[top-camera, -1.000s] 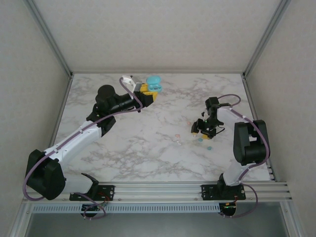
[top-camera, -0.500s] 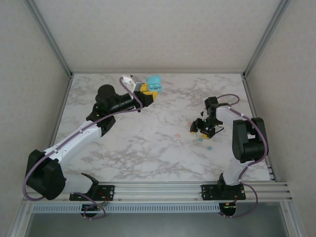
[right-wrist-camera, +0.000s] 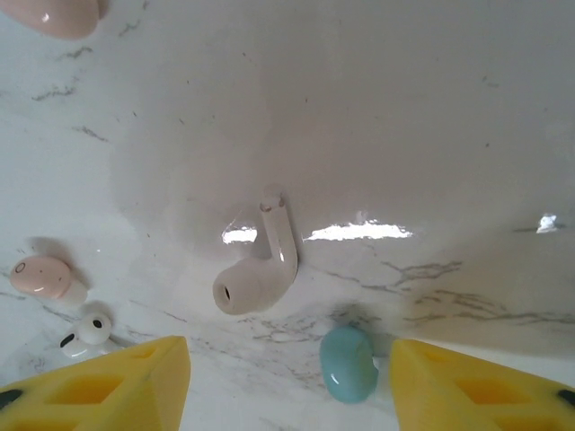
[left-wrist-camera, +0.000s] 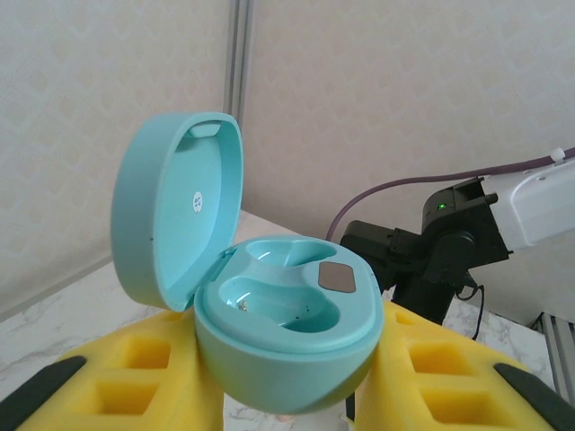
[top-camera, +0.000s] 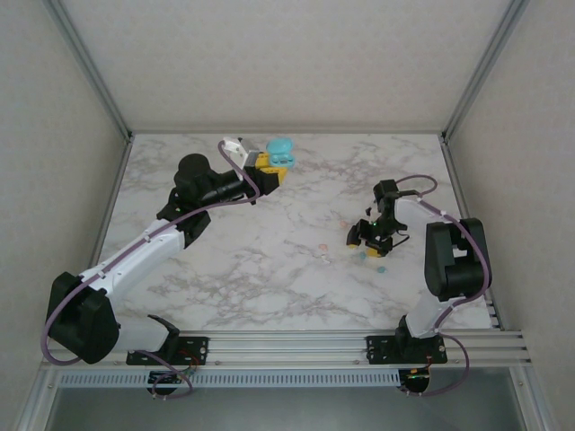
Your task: Insert wireless bluetooth earbuds into charging case
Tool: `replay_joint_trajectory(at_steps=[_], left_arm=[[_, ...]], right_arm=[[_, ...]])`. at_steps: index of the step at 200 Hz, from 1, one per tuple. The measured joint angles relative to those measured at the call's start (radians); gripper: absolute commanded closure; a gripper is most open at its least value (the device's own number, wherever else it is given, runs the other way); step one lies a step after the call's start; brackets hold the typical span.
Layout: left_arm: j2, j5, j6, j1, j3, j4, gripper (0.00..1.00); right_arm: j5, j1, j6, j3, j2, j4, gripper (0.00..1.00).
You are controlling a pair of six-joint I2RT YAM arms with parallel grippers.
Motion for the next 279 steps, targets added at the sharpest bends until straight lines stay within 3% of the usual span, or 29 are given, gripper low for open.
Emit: replay_joint_trajectory(at_steps=[61, 107, 162, 279], left_arm=[[0.000, 0.000, 0.007, 0.000, 0.000, -0.011, 0.80], [0.000, 0.000, 0.007, 0.000, 0.002, -0.021, 0.80], [0.000, 0.000, 0.008, 0.000, 0.002, -0.022, 0.80], [0.000, 0.000, 0.011, 0.000, 0.002, -0.036, 0.80]], right_arm=[[0.024, 0.010, 0.003, -0.008, -0.013, -0.022, 0.43], [0.131, 0.053, 0.027, 0.025, -0.013, -0.063, 0.61], [0.237, 0.113, 0.031, 0.055, -0.009, -0.096, 0.68], [0.268, 0.133, 0.034, 0.087, 0.085, -0.097, 0.73]])
